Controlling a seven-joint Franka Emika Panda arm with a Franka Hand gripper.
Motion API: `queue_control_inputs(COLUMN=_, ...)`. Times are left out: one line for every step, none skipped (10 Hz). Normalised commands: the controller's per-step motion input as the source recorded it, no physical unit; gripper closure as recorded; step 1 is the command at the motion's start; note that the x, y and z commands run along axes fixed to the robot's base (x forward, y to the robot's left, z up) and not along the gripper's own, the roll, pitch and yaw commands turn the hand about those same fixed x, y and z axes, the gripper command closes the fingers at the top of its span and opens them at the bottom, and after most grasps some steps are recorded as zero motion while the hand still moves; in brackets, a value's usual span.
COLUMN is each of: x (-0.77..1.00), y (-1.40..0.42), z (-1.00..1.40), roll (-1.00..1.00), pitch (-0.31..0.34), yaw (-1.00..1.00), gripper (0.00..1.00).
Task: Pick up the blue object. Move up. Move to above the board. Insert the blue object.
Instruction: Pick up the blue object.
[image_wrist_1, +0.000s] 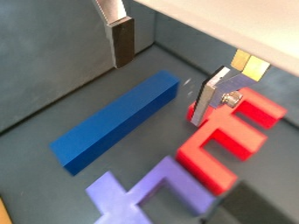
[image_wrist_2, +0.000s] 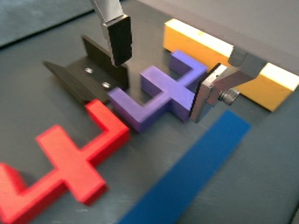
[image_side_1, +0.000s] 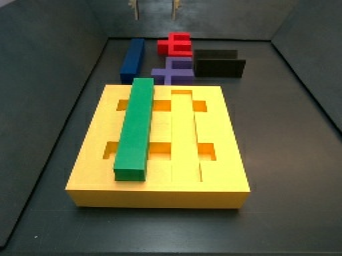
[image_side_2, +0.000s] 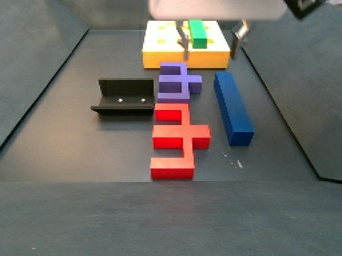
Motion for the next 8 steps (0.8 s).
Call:
queue_control_inputs(x=-0.37, y=-0.26, z=-0.65, roll=0.13, pitch=-0.196, yaw=0.02, gripper=0.0)
queue_control_inputs(x=-0.33, y=-0.06, z=-0.53, roll=0.07, pitch=-0.169, yaw=0.0, gripper=0.0)
queue_control_inputs(x=-0.24, y=0.0, z=-0.44, roll=0.08, pitch=-0.107, yaw=0.0, gripper=0.0)
queue_control_inputs(x=-0.14, y=0.0, z=-0.35, roll=0.08, pitch=-0.056, yaw=0.0, gripper=0.0)
queue_control_inputs(x=-0.1, y=0.0, z=-0.33, roll=0.05, pitch=-0.066, yaw=0.0, gripper=0.0)
queue_control_inputs(x=-0.03, y=-0.02, z=-0.35, roll=0.1, pitch=-0.027, yaw=0.0, gripper=0.0)
queue_control_inputs(x=-0.03, y=-0.04, z=-0.29, roll=0.12, pitch=-0.003, yaw=0.0, gripper=0.0)
queue_control_inputs(x=-0.08, y=-0.07, z=-0.23, roll=0.11, pitch=0.0, yaw=0.0, gripper=0.0)
